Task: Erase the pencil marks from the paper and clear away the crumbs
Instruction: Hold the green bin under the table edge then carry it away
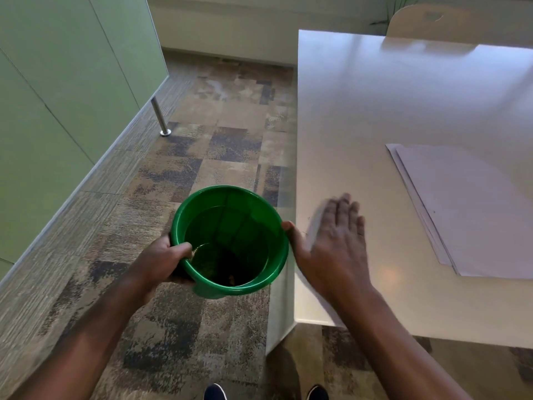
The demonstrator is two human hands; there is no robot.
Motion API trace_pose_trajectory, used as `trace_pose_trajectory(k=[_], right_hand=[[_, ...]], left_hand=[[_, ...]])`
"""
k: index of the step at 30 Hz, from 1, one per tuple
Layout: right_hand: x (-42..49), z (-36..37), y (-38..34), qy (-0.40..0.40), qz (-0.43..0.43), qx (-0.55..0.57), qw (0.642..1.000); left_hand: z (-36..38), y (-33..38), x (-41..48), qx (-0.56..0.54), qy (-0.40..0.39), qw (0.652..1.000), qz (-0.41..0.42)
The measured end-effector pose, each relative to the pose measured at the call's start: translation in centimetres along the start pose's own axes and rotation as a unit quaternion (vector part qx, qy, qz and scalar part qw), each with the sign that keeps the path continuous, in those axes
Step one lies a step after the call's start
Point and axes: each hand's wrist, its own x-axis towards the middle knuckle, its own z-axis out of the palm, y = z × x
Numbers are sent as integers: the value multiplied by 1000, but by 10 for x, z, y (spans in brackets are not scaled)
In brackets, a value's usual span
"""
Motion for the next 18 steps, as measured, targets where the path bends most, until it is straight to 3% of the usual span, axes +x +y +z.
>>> trace_pose_trajectory(k=[4,10,12,15,18], right_hand=[[2,13,-9,-30,28,-33,999],[-7,40,-82,-65,-160,53,983],[-9,35,-85,-38,-182,57,981],[-6,16,-56,15,-110,38,993],[-1,4,-20,-20,34,-19,999]], left_hand=[[0,2,-1,3,-3,1000,2],[-1,0,-1,-4,-12,1000,7],[-1,1,-2,-5,-16,1000,8],[0,3,-1,0,-13,1000,1],[0,3,0,3,-9,1000,-5]])
